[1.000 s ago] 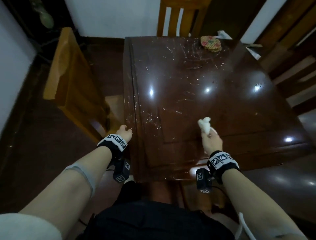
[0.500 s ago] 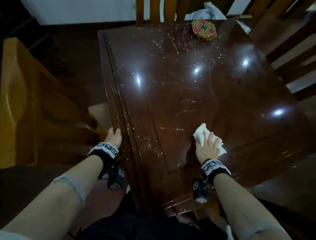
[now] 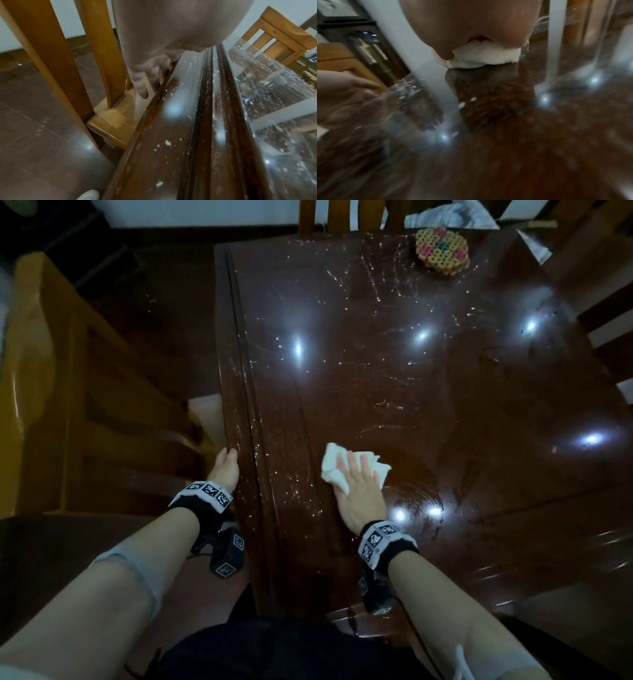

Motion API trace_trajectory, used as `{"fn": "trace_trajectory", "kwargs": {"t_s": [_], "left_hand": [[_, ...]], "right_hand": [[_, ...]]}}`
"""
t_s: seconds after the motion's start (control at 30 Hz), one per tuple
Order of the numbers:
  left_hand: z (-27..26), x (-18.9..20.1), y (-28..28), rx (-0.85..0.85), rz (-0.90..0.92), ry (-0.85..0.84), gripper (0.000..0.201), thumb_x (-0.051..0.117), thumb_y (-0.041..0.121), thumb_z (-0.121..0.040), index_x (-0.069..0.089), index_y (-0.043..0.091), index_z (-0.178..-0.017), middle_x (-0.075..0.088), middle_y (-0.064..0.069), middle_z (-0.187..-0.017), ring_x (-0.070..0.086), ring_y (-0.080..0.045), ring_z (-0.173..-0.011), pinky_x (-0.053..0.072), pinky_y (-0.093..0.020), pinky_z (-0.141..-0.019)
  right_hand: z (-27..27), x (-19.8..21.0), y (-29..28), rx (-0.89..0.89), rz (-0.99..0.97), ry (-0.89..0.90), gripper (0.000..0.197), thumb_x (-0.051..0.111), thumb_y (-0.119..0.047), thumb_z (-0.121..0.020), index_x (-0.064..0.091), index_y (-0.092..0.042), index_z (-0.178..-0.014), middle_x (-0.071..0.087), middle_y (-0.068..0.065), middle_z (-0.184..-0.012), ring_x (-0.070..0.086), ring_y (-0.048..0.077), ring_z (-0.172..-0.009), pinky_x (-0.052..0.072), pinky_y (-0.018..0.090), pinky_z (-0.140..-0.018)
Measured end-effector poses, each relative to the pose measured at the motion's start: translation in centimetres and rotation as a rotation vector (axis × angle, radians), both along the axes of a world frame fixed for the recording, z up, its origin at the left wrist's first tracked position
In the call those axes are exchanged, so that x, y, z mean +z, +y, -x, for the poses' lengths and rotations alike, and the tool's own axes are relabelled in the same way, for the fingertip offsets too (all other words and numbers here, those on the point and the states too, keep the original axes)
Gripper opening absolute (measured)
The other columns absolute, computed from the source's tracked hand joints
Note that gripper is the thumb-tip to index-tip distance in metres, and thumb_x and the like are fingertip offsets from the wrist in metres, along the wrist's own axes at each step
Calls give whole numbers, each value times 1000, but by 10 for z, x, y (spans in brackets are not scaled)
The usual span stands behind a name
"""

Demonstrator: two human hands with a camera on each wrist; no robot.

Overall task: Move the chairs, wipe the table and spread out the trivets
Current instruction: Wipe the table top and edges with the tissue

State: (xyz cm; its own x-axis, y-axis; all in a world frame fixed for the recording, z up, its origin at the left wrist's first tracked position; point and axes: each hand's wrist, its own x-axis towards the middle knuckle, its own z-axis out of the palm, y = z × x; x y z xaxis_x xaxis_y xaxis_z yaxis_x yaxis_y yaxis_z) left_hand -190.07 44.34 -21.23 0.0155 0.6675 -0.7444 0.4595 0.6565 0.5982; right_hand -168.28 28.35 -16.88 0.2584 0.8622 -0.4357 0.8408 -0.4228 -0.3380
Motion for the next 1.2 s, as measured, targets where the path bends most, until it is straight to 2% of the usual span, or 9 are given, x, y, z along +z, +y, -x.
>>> {"fn": "trace_trajectory", "kwargs": {"t_s": [0.1,0.2,0.27,0.37,0.43,0.53,0.67,0.9,1.2], "left_hand": [[10,-38,10,10,-10,-28,83,31,71,-76,37,24,-144,52,-7,-138,52,-30,-123,34,-52,-108],[15,-59,20,9,16,-26,92,44,83,-63,51,25,-134,62,-3,-126,62,-26,-109,41,-49,-101],[17,-73,28,31,23,5,95,43,85,-60,51,26,-134,62,-3,-124,61,-26,-108,40,-49,-102],[0,-24,19,58,45,32,100,41,84,-60,47,22,-138,58,-9,-131,59,-32,-112,39,-52,-103],[-17,20,8,73,-6,51,87,41,71,-78,34,18,-146,48,-12,-142,50,-36,-123,34,-52,-107],[-33,42,6,61,-102,126,68,38,51,-94,24,15,-150,40,-15,-146,42,-37,-129,32,-50,-109],[-47,49,18,67,-167,190,62,39,42,-97,25,10,-149,40,-17,-145,42,-37,-129,32,-46,-105],[-54,42,40,67,-97,220,64,37,44,-98,22,11,-150,35,-16,-150,37,-36,-134,29,-46,-108],[-58,26,53,207,-45,87,72,40,48,-96,13,12,-152,34,-17,-150,36,-36,-134,28,-50,-111]], "right_hand": [[31,17,-2,206,-103,20,50,32,-25,-102,22,-18,-150,23,6,-155,12,29,-144,21,52,-114],[52,33,-7,205,-5,332,46,37,-21,-103,32,-12,-148,28,9,-154,18,26,-143,18,46,-116],[51,36,-13,-72,64,588,45,45,-26,-102,42,-9,-144,39,12,-149,32,28,-140,27,41,-114],[17,39,-13,-530,-148,770,34,53,-32,-98,65,-6,-115,66,11,-111,63,25,-103,51,28,-84],[-20,48,-10,-768,-328,812,33,56,-43,-90,68,-14,-101,68,9,-104,66,28,-97,54,37,-82],[-73,58,-6,-933,-500,595,28,55,-43,-92,67,-18,-99,67,6,-103,64,31,-101,54,46,-87],[-134,50,3,-885,-509,158,46,42,-37,-100,43,-20,-142,45,6,-146,41,26,-133,37,44,-108],[-156,-1,31,-610,129,-128,54,26,-46,-100,11,-35,-151,-1,2,-161,-8,36,-145,9,62,-113],[-154,-10,94,-204,-24,-308,56,23,-42,-102,14,-22,-153,10,9,-160,5,36,-145,13,53,-117]]}}
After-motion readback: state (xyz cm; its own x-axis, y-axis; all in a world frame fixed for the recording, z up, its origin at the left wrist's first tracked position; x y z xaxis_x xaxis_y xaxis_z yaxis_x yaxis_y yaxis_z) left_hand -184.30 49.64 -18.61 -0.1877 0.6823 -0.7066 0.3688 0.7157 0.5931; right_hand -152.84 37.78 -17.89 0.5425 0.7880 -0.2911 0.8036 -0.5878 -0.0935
